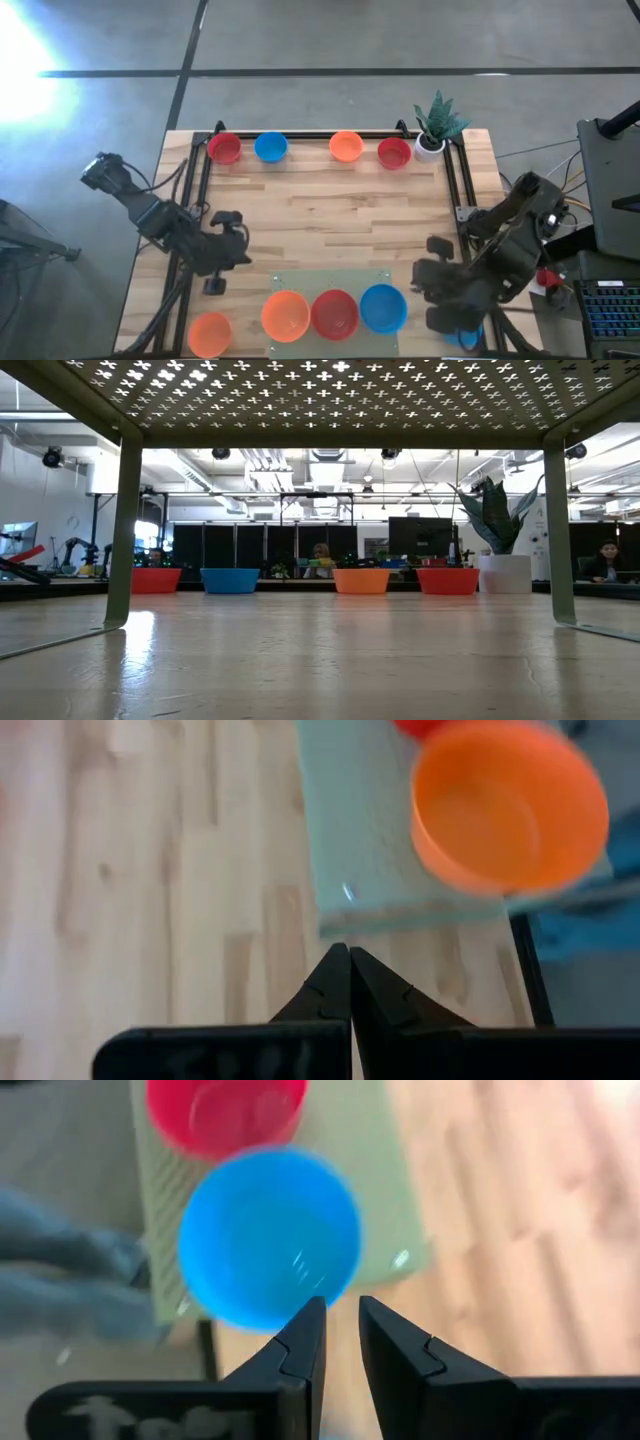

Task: Pick & Place Mini bowls
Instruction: Stack the bottom orange bowl on the orange bowl on the shelf

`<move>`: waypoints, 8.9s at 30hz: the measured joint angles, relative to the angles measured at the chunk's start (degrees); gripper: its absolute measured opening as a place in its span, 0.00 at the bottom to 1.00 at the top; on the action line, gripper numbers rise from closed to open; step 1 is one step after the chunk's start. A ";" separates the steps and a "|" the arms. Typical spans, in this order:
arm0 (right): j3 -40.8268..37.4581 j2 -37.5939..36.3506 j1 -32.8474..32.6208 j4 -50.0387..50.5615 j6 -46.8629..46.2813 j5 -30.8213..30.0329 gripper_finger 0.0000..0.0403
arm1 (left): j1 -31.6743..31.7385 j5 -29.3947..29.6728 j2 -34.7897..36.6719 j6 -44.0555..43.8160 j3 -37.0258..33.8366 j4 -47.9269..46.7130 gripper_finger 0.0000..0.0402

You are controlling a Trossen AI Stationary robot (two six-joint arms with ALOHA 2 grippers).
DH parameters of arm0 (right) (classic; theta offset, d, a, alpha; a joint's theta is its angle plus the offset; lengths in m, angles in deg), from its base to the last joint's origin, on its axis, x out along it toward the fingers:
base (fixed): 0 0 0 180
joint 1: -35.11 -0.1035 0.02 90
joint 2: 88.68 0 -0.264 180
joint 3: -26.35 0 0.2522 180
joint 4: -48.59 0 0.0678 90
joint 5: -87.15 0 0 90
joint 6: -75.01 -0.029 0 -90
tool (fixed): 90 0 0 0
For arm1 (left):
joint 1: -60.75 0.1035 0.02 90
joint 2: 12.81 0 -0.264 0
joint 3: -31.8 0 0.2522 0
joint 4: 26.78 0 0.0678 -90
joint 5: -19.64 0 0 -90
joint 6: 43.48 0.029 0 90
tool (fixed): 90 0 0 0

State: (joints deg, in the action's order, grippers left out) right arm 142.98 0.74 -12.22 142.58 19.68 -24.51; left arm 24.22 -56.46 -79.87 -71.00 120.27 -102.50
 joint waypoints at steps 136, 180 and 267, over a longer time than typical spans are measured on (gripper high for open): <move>0.00 -6.86 -0.02 -0.06 9.46 -11.52 0.15 | 8.40 -20.82 -19.49 -29.82 18.72 1.55 0.00; -0.02 -6.84 0.00 -0.03 9.46 -11.39 0.15 | 10.70 -26.54 -24.85 -23.76 16.81 1.11 0.05; -0.02 -6.84 -0.03 0.00 9.49 -11.52 0.15 | 16.78 -34.79 -23.43 -9.58 17.82 2.23 0.26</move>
State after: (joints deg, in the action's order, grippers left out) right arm 142.96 -6.10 -12.25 142.58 29.17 -36.03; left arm 41.00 -91.26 -103.31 -80.58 138.10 -100.28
